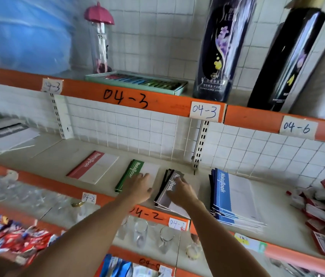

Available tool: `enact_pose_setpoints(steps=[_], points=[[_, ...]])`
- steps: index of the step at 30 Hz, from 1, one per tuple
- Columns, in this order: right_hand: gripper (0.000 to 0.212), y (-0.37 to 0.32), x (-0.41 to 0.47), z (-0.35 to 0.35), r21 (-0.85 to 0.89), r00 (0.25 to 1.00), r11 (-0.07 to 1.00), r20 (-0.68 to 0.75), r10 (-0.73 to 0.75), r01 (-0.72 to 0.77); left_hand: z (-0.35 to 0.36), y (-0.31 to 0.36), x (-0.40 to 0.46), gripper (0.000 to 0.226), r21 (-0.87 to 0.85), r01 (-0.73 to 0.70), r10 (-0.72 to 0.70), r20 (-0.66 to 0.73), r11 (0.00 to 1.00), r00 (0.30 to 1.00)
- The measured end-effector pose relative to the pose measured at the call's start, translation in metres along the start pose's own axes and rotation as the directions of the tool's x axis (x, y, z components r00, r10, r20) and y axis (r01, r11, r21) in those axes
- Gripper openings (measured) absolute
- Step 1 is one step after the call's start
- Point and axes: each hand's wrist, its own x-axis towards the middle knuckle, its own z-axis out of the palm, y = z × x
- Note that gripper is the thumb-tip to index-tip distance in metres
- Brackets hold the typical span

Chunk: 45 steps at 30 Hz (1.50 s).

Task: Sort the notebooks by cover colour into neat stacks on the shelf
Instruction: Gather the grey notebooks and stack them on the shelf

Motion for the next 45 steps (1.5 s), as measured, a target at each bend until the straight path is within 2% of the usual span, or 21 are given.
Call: enact_pose_setpoints(steps=[7, 11, 18, 29, 40, 45], points=[[0.073, -0.057, 0.008, 0.023, -0.058, 1.0, 0.998, -0.002, -0.021, 0.021, -0.02, -0.072, -0.008, 0.058, 0.011, -0.04, 0.041, -0.073, 0.999, 0.997], [0.074, -0.111, 0.015, 0.045, -0.072, 0.999, 0.996, -0.015, -0.044, 0.042, -0.032, -0.127, -0.014, 0.055, 0.012, -0.048, 0.048, -0.079, 0.999, 0.996], [0.076, -0.231, 0.01, 0.112, -0.07, 0.996, 0.993, 0.013, -0.091, 0.092, -0.051, -0.25, -0.047, 0.059, -0.061, 0.067, -0.071, -0.062, 0.996, 0.996], [0.074, -0.397, 0.012, 0.214, -0.019, 0.987, 0.989, 0.071, -0.142, 0.143, -0.074, -0.446, -0.09, 0.053, 0.03, 0.117, -0.115, -0.062, 0.993, 0.991], [0.07, -0.503, 0.104, 0.282, -0.025, 0.975, 0.98, 0.104, -0.196, 0.199, -0.08, -0.58, -0.044, 0.058, 0.089, 0.213, -0.212, -0.021, 0.973, 0.977], [0.07, -0.561, 0.168, 0.314, 0.063, 0.974, 0.979, 0.111, -0.2, 0.193, -0.093, -0.646, -0.006, 0.056, 0.135, 0.222, -0.226, 0.014, 0.966, 0.974]])
